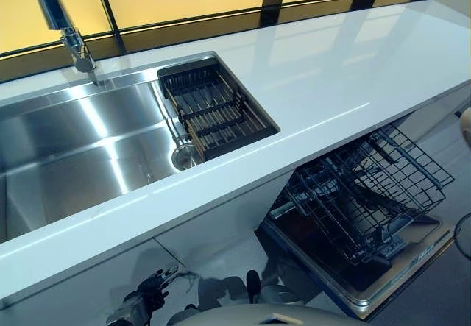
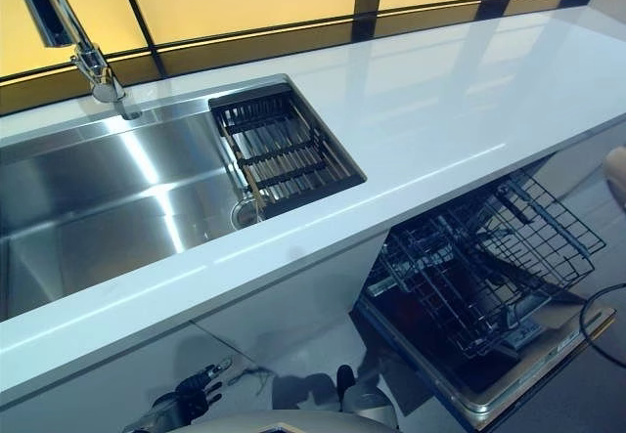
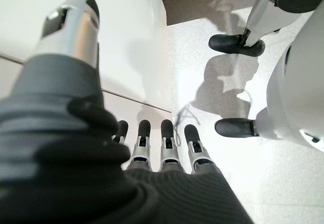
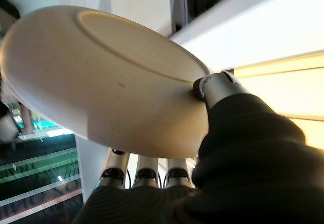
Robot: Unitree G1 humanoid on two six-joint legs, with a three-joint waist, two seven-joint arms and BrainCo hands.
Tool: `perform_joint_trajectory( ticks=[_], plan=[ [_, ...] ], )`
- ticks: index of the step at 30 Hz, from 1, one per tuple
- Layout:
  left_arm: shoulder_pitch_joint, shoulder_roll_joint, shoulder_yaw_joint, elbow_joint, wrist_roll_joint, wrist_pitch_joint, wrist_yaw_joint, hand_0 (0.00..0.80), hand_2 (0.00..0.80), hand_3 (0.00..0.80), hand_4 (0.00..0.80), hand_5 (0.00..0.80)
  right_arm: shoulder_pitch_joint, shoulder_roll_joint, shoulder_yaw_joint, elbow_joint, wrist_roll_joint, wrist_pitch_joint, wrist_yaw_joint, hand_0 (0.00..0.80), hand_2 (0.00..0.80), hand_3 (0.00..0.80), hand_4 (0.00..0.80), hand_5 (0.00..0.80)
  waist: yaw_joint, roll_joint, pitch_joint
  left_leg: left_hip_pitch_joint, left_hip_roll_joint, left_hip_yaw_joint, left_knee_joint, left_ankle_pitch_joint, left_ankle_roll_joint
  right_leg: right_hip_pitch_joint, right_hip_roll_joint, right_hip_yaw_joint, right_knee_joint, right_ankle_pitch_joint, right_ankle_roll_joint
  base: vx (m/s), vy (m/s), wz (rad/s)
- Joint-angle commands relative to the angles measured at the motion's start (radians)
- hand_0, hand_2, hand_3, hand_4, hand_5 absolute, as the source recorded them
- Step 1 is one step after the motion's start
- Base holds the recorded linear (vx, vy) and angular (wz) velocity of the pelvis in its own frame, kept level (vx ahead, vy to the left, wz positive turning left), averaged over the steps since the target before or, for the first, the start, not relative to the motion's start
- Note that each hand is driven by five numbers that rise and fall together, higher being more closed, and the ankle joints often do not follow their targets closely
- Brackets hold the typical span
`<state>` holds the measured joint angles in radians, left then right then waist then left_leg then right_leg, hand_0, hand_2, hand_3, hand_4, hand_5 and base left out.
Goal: Take plates into dishwasher
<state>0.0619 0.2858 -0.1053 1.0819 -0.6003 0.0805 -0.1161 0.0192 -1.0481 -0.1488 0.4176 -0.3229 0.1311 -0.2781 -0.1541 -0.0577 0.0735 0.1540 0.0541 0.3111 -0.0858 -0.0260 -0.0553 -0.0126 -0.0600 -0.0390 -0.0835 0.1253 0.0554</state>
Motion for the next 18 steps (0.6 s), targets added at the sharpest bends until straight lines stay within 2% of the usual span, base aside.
perform_joint_trajectory(
  ticks=[1, 18],
  plan=[
    [-0.041, 0.0, -0.005, 0.001, 0.055, 0.0, 0.009, 0.0, 0.0, 0.0, 0.0, 0.0, -0.088, 0.005, -0.024, 0.023, 0.005, -0.029, -0.04, 0.8, 0.8, 0.8, 0.8, 0.8, 0.025, -0.01, 0.017, -0.04, -0.025, -0.03, 0.063, -0.069, 0.086, 0.018, -0.017, 0.003, 0.096, -0.09, 0.077, -0.003, -0.003, -0.07],
    [-0.035, -0.004, 0.0, -0.035, 0.082, 0.024, 0.008, 0.0, 0.0, 0.0, 0.0, 0.0, -0.139, 0.17, 0.076, 0.107, 0.194, -0.04, 0.072, 0.8, 0.8, 0.8, 0.8, 0.8, 0.042, 0.017, 0.018, -0.029, -0.032, -0.028, 0.055, -0.061, 0.077, 0.019, -0.036, -0.031, 0.094, -0.085, 0.076, 0.0, 0.0, 0.0]
  ],
)
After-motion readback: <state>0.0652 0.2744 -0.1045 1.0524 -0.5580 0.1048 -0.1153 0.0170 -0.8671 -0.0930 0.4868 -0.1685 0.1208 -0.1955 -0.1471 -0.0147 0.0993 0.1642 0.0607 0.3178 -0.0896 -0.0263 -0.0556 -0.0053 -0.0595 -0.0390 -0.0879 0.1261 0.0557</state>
